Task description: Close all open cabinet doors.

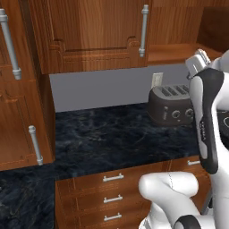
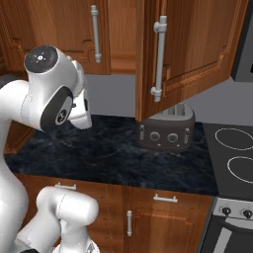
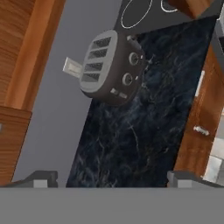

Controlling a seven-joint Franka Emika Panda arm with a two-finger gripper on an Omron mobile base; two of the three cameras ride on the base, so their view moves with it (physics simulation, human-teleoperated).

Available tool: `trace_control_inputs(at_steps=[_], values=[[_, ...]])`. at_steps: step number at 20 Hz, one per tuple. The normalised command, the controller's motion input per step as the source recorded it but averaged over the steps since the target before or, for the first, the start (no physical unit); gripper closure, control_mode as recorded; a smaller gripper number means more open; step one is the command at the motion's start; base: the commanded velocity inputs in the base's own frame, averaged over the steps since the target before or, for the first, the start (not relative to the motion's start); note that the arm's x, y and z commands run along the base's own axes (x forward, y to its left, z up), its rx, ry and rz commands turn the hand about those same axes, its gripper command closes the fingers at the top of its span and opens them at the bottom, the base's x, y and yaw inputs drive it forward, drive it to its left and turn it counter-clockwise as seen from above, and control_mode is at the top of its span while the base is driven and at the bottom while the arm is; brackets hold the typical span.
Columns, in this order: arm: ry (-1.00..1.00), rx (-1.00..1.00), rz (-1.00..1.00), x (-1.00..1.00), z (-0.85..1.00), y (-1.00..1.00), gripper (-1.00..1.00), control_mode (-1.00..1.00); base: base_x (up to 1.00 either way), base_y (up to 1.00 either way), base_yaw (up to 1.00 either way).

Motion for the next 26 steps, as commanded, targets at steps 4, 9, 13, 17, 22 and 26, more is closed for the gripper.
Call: trace_control_inputs(at_steps=[4, 9, 13, 17, 22, 26], values=[[-0.12, 0.11, -0.1, -0.63, 0.0, -0.35, -1.0, -1.0, 0.0, 0.0, 0.0], [-0.05, 0.1, -0.17, -0.61, 0.0, -0.22, -1.0, -1.0, 0.0, 0.0, 0.0], [0.0, 0.12, -0.27, -0.53, 0.02, -0.12, -1.0, -1.0, 0.0, 0.0, 0.0], [0.04, 0.07, -0.27, -0.35, 0.01, -0.19, -1.0, -1.0, 0.0, 0.0, 0.0], [0.06, 0.04, -0.22, -0.32, 0.0, -0.36, -1.0, -1.0, 0.0, 0.0, 0.0], [0.0, 0.07, -0.21, -0.52, 0.0, -0.35, -1.0, -1.0, 0.0, 0.0, 0.0]])
